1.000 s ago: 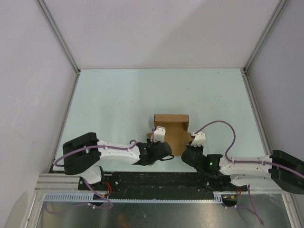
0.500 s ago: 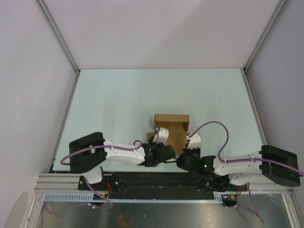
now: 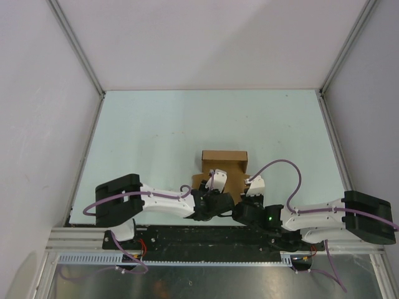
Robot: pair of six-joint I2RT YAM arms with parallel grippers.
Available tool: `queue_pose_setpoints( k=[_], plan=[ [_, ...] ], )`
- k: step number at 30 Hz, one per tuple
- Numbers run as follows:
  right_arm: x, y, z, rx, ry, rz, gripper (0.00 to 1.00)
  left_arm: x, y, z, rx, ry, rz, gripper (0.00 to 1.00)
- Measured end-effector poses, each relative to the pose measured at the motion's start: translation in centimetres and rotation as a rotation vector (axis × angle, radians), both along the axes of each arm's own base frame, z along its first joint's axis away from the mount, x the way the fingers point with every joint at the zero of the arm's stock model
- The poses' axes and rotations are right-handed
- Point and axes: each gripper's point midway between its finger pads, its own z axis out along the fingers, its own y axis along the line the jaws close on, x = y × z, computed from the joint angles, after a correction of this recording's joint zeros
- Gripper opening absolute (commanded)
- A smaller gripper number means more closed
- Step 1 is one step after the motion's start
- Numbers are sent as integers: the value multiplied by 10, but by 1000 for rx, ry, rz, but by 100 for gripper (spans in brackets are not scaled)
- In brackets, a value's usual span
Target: Fold the paper box
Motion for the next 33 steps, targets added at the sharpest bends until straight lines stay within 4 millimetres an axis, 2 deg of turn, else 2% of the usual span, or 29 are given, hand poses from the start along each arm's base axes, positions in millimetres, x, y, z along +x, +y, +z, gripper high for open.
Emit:
queue_pose_setpoints(
  k=[10, 14, 19, 22, 27, 33],
  plan=[
    [-1, -1, 1, 40, 2, -12, 2, -2, -3, -1, 4, 2, -6, 49],
    [-2, -2, 2, 54, 1, -13, 2, -2, -3, -1, 8, 0, -7, 53],
    [-2, -1, 4, 74, -1, -12, 2, -6, 3, 10, -23, -2, -14, 53],
    [-2, 1, 5, 80, -1, -8, 2, -9, 11, 35, -91, -17, -17, 54],
    [-2, 3, 6, 70, -3, 10, 2, -9, 20, 101, -309, -75, -4, 56],
    [-1, 1, -1, -7, -1, 30, 2, -5, 48, 151, -507, -133, 35, 56]
  ],
)
